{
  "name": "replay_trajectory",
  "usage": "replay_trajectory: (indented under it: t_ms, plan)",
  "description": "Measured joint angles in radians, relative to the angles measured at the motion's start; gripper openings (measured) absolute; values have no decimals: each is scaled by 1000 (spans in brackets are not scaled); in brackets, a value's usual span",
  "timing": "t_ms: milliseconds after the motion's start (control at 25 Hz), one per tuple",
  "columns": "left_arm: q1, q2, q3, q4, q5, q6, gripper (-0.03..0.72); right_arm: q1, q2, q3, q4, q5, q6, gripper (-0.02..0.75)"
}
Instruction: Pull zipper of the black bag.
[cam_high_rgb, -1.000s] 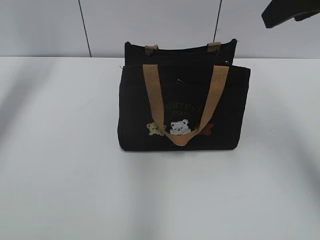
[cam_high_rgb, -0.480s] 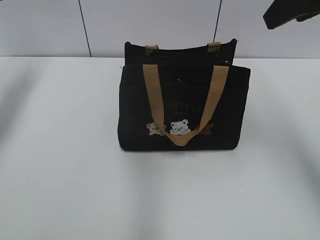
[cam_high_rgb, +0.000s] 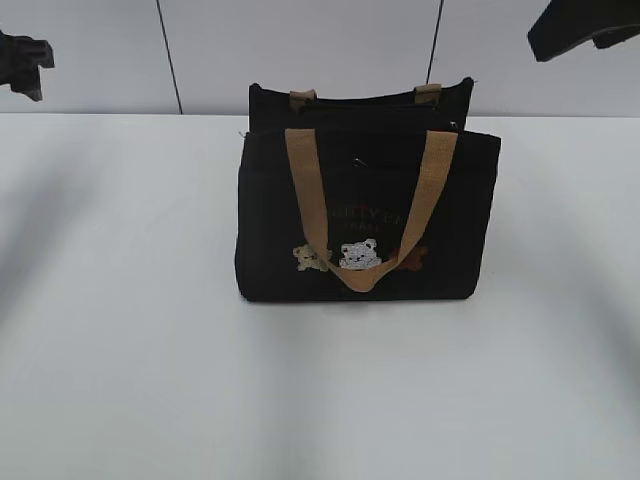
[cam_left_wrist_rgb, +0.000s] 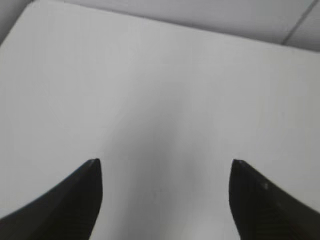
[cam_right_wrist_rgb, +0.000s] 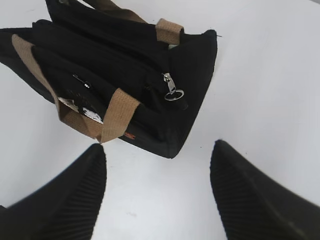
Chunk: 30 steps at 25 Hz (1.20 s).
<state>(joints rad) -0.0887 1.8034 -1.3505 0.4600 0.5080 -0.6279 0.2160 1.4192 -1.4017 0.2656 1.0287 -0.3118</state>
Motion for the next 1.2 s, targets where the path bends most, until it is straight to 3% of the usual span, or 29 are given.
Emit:
replay_trajectory:
  t_ms: [200,360,600,800,960,1200]
  plan:
    - [-20,-68,-42,-283,317,327,587,-17,0,0,-77,83,168,493]
    - [-20,-130,-56,-382,548,413,579,-97,0,0,-118,170,232,493]
    - [-20,-259,-60,-403,696,430,561,-225,-11,4,-134,183,233,493]
    - [-20,-395,-44,-403,703,439,546,-231,-113,118,-142,183,185,493]
    - [-20,-550,50,-419,703,439,542,-231,-278,266,-141,184,174,493]
    - [-20,-867,294,-378,708,464,542,-231,-586,451,-124,185,164,493]
